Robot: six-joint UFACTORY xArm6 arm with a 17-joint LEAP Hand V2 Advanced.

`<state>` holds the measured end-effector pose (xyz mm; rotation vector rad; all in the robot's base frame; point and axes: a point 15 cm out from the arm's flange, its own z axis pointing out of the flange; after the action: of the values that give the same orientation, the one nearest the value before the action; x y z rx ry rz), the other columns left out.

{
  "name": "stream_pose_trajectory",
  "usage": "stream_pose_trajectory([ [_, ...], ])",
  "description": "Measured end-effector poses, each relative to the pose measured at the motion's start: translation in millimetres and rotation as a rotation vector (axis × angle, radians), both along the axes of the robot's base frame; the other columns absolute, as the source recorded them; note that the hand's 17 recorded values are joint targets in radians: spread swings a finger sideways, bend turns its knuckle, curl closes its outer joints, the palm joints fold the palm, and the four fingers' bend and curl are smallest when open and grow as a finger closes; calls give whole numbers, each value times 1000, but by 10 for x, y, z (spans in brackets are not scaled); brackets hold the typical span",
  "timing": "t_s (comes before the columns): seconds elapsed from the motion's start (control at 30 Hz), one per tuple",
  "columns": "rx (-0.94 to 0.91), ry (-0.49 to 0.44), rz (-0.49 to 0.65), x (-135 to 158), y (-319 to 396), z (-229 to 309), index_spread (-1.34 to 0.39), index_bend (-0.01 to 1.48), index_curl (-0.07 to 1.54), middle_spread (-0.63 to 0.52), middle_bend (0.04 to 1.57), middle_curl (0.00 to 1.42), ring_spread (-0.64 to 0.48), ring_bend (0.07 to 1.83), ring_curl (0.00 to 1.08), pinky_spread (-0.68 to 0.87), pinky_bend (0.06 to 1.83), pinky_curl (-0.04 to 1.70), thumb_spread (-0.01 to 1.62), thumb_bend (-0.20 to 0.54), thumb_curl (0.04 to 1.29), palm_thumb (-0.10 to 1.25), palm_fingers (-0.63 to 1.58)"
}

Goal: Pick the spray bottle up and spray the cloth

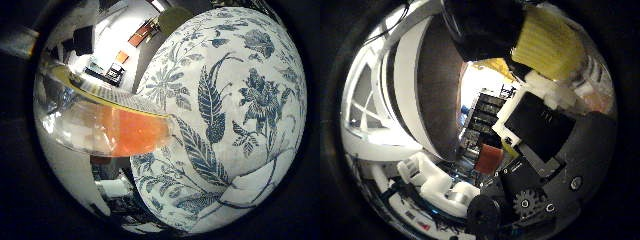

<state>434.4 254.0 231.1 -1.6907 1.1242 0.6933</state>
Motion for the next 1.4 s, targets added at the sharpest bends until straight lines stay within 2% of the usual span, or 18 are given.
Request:
stream_pose_trajectory([
  [0.1,-24,-3,18,-19,-12,24,-268,355,735,-73,1070,538,-183,1249,547,-366,1154,870,659,-30,713,929,739],
  [0.13,-38,0,28,-29,-22,16,-273,330,733,-75,1060,538,-183,1252,549,-370,1148,866,664,-28,712,930,708],
  [0.2,-63,0,45,-50,-43,17,-295,252,715,-83,968,530,-176,1268,560,-367,1108,862,706,-23,702,937,511],
  [0.23,-75,4,51,-65,-55,15,-308,235,699,-85,943,524,-168,1272,558,-365,1093,852,732,-26,696,931,503],
  [0.33,-92,-5,62,-65,-64,56,-332,268,673,-76,867,511,-129,1168,537,-308,956,835,874,-23,665,901,301],
  [0.37,-98,-9,68,-56,-68,64,-334,315,664,-60,820,493,-97,1085,515,-236,861,819,919,-23,651,884,184],
  [0.5,-134,-6,88,-87,-110,34,-303,332,593,-1,682,433,-4,861,427,14,713,748,977,-30,604,835,50],
  [0.6,-146,-16,95,-97,-129,88,-276,312,540,36,599,396,68,726,372,199,632,674,987,-32,560,790,49],
  [0.77,-193,-34,123,-106,-182,170,-247,226,469,91,480,353,149,580,311,348,520,557,992,-30,501,736,48],
  [1.07,-275,-63,119,-120,-526,440,-234,160,355,129,351,326,187,463,271,389,460,431,999,-27,430,711,111],
  [1.4,-281,-96,77,-139,-863,751,-224,156,300,133,315,330,194,427,267,384,469,373,991,-25,413,718,151],
])
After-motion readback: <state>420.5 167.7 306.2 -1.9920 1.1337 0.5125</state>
